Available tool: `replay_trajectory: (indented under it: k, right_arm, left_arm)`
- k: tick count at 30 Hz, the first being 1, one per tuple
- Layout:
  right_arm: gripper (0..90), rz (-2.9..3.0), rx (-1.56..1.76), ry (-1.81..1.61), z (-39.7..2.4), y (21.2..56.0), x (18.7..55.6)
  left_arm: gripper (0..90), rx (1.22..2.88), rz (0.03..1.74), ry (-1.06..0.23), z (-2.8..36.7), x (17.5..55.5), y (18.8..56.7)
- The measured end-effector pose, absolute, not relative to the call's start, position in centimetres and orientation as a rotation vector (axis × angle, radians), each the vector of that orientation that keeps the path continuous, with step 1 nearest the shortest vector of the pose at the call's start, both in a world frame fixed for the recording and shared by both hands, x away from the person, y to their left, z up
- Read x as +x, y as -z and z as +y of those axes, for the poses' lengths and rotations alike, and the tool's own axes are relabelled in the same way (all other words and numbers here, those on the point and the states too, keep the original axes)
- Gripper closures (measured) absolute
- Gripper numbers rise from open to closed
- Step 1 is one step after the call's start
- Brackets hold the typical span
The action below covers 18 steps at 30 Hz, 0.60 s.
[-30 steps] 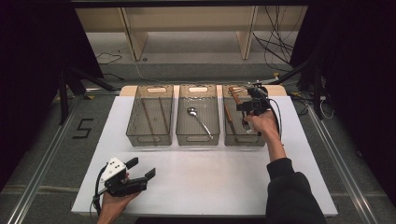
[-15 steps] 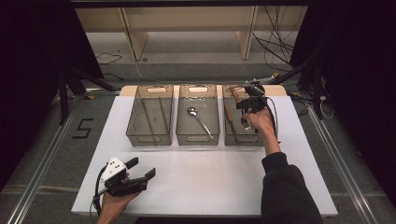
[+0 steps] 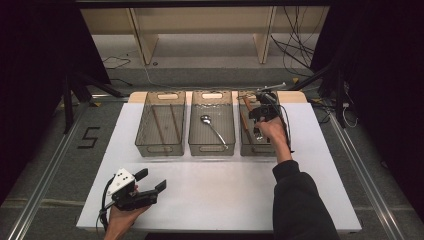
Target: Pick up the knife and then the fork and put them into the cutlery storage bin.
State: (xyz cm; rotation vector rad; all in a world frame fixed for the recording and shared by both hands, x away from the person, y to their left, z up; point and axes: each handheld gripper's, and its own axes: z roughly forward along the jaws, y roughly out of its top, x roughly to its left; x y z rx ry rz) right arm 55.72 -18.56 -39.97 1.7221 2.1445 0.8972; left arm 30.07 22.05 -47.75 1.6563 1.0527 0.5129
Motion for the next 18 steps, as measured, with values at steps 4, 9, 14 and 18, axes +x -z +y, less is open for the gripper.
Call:
replay_trajectory:
  k: [4,9,14,18]
  right_arm:
    - [61.0,2.178,1.736,-0.98,-18.6,39.9,55.7]
    - [55.0,2.189,1.714,-1.024,-18.6,39.2,55.1]
    - [50.7,2.21,1.656,-1.059,-18.5,38.5,54.2]
    - [46.6,2.234,1.573,-1.119,-18.0,37.6,52.9]
  left_arm:
    - [16.9,1.656,1.053,-0.51,22.0,30.1,47.8]
    - [16.9,1.665,1.05,-0.51,22.0,30.1,47.7]
    - [16.9,1.659,1.053,-0.51,22.0,30.1,47.8]
    - [16.9,1.657,1.053,-0.507,22.0,30.1,47.8]
